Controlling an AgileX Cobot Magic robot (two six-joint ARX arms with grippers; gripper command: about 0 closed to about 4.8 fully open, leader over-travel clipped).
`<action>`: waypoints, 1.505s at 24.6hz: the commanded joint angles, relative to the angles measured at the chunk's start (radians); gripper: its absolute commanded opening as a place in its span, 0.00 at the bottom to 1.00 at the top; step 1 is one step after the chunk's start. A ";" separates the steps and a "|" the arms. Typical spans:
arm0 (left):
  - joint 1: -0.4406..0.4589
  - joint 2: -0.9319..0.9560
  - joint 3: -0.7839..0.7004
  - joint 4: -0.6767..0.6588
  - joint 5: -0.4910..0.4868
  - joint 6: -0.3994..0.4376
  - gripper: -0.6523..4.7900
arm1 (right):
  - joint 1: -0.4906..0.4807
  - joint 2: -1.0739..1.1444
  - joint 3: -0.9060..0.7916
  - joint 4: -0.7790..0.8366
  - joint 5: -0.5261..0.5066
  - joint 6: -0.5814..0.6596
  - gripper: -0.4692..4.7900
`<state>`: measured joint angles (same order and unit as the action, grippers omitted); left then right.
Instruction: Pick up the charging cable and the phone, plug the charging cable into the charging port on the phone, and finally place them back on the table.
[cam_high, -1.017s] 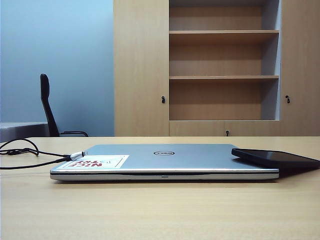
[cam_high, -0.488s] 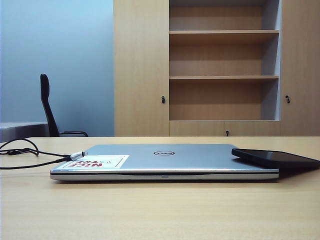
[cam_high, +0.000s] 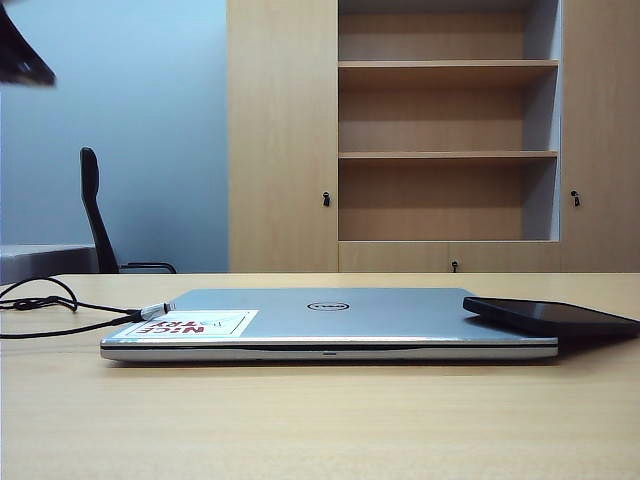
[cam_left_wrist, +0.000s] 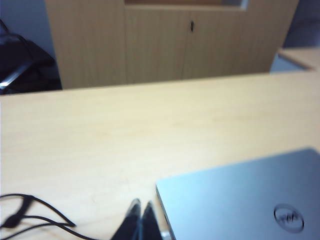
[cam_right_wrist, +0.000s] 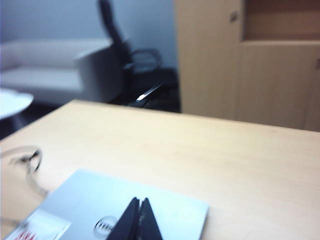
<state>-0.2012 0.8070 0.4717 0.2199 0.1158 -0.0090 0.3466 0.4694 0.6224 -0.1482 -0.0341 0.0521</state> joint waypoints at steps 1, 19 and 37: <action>-0.035 0.085 0.005 0.029 0.003 0.070 0.11 | 0.144 0.014 0.006 -0.013 0.018 -0.039 0.08; -0.109 0.283 -0.002 -0.129 0.003 0.666 0.49 | 0.404 0.028 0.006 -0.162 0.032 -0.176 0.08; -0.109 0.438 -0.080 0.042 0.004 0.787 0.51 | 0.404 0.028 0.006 -0.149 0.032 -0.176 0.08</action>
<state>-0.3111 1.2339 0.3927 0.2447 0.1162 0.7742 0.7502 0.4995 0.6235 -0.3267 -0.0006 -0.1215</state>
